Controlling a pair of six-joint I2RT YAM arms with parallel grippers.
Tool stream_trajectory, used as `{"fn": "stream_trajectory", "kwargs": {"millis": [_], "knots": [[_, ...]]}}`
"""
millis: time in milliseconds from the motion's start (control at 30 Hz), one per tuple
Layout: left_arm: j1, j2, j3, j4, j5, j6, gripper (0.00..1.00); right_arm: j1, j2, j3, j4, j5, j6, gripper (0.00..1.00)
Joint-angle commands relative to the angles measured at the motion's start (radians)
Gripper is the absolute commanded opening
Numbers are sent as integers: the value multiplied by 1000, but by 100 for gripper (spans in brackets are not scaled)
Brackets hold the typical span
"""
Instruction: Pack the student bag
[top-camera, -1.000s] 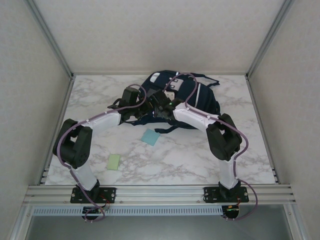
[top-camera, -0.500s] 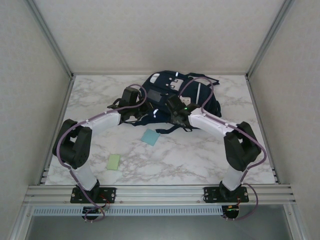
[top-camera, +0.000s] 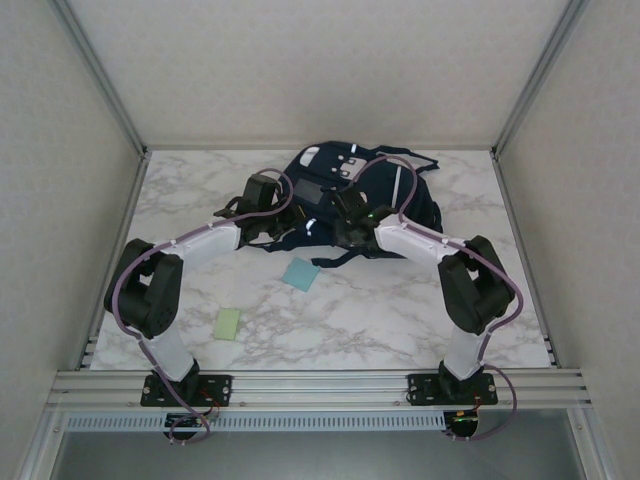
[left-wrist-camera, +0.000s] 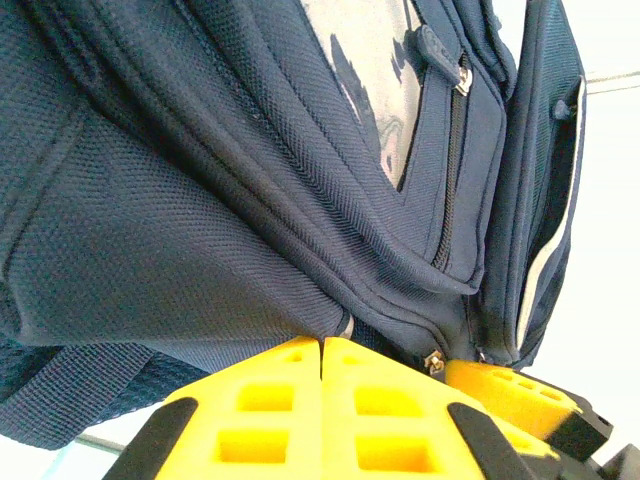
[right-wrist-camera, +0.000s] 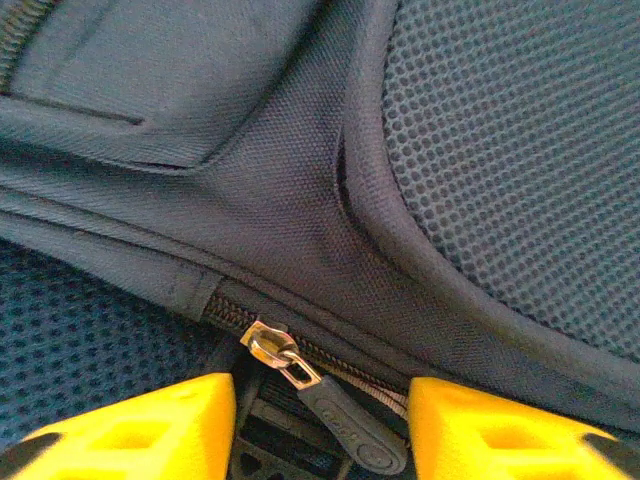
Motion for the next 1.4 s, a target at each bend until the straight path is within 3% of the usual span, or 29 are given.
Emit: {"fn": "stream_trajectory", "kwargs": {"millis": [0, 267, 400, 733, 933, 1000, 1100, 1133, 1233, 1367], "knots": [[15, -55, 35, 12, -5, 24, 0, -33, 29, 7, 39, -53, -54, 40], [32, -42, 42, 4, -17, 35, 0, -76, 23, -28, 88, -182, -53, 19], [55, -15, 59, -7, -52, 63, 0, -84, -12, -41, 72, -197, -71, 0], [96, 108, 128, 76, -132, 65, 0, -91, -46, -30, -240, -290, -35, 0], [92, 162, 159, 99, -42, 16, 0, -101, -83, -40, -294, -338, -22, 0], [84, 134, 134, 98, -18, -4, 16, -101, -70, -17, -282, -346, -15, 0], [69, 48, 78, 69, -15, -14, 58, -103, -21, 48, -276, -378, -12, 0], [61, 13, 56, 57, -15, -16, 65, -102, 2, 77, -276, -387, -16, 0], [31, -78, -3, 22, -16, -33, 80, -104, 67, 162, -292, -415, -22, 0], [-23, -127, -75, 18, -7, -108, 89, -104, 131, 249, -259, -480, 1, 0]]}}
